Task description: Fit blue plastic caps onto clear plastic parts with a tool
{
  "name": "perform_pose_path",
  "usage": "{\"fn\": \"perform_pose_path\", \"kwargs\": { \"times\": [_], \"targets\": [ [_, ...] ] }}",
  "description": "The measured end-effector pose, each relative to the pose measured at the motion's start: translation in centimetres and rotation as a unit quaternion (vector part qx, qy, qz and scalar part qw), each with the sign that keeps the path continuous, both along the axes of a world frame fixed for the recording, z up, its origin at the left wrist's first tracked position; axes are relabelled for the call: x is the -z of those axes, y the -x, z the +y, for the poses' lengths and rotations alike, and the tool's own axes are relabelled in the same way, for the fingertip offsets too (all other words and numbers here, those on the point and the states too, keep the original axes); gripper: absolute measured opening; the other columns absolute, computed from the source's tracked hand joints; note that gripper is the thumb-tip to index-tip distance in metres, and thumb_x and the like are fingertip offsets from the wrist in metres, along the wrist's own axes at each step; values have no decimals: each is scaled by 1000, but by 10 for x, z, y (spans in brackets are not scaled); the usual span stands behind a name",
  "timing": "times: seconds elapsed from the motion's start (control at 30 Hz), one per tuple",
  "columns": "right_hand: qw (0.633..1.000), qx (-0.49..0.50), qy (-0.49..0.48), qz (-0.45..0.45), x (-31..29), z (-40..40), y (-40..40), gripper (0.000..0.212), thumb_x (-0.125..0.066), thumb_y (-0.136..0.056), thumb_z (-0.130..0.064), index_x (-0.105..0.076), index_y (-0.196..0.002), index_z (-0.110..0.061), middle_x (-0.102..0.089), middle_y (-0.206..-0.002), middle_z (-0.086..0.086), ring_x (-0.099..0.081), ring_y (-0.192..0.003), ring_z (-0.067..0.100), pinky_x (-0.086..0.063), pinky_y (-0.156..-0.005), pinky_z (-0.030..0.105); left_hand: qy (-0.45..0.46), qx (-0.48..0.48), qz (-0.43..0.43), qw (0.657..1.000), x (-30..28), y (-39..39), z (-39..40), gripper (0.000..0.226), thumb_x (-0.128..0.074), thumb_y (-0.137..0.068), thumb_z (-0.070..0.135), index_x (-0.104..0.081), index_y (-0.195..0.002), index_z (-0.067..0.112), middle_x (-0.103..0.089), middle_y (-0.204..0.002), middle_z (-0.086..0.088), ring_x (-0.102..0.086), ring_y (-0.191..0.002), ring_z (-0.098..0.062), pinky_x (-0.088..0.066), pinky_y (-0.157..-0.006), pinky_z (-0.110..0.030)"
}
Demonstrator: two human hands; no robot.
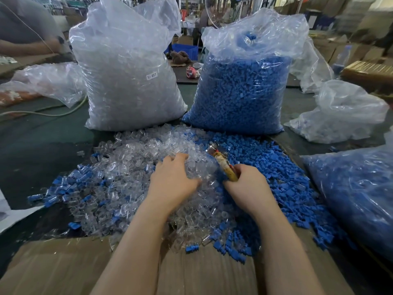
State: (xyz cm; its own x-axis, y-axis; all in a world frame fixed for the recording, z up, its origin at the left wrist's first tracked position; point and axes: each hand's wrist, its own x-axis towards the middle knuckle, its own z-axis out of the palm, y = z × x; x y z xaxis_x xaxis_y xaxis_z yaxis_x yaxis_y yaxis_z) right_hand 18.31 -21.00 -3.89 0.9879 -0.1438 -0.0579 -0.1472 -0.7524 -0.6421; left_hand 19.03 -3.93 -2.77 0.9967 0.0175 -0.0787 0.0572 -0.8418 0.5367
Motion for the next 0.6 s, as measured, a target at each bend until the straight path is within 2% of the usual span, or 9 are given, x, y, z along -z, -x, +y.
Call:
{"fn": "perform_pose_path", "kwargs": {
  "times": [0.13,0.23,0.3,0.37,0.43,0.5,0.6],
  "targets": [
    [998,5,-53,-42,1,1,-1,15,-64,-83,-23,-54,-71,-22,-54,-60,-6,-51,-57,15,-33,-51,28,18,14,-10,1000,-3,2,-1,73,-75,-84,32,-38,-146,28,-45,-141,-4,-51,-119,-19,-43,-107,-46],
    [995,28,-84,-52,3,-2,-1,13,-65,-84,-24,-57,-74,-23,-55,-60,-5,-51,-56,17,-36,-52,29,42,13,-20,999,-4,3,0,65,-76,-83,28,-45,-140,30,-45,-134,-4,-50,-106,-15,-45,-104,-43],
    [994,36,-90,-51,4,-5,-2,12,-65,-85,-23,-58,-76,-23,-57,-62,-3,-52,-58,19,-39,-53,30,55,12,-42,998,-5,4,-1,52,-74,-84,23,-52,-130,31,-45,-128,-2,-51,-107,-15,-46,-103,-41],
    [994,42,-94,-50,4,-7,-3,10,-66,-85,-22,-59,-78,-25,-61,-66,-1,-57,-61,22,-47,-55,35,39,30,-63,997,-5,4,-3,40,-72,-86,24,-57,-121,34,-47,-122,2,-48,-115,-16,-40,-108,-45],
    [992,51,-104,-50,4,-8,-3,10,-65,-84,-19,-62,-79,-26,-65,-71,1,-62,-68,26,-54,-65,42,12,63,-67,996,-5,4,-8,32,-70,-88,30,-59,-117,38,-48,-121,5,-46,-119,-16,-33,-111,-45],
    [991,61,-112,-50,4,-9,-3,12,-64,-83,-16,-64,-79,-27,-66,-73,0,-63,-72,26,-57,-70,44,2,91,-63,994,-2,4,-13,35,-69,-88,34,-60,-122,39,-48,-119,5,-46,-118,-16,-36,-109,-43],
    [989,67,-123,-45,5,-12,-3,9,-66,-84,-19,-65,-80,-27,-66,-73,-1,-63,-72,24,-57,-70,44,-6,95,-84,992,4,5,-20,37,-68,-90,29,-59,-126,35,-48,-116,4,-52,-108,-17,-47,-97,-37]
  ]
}}
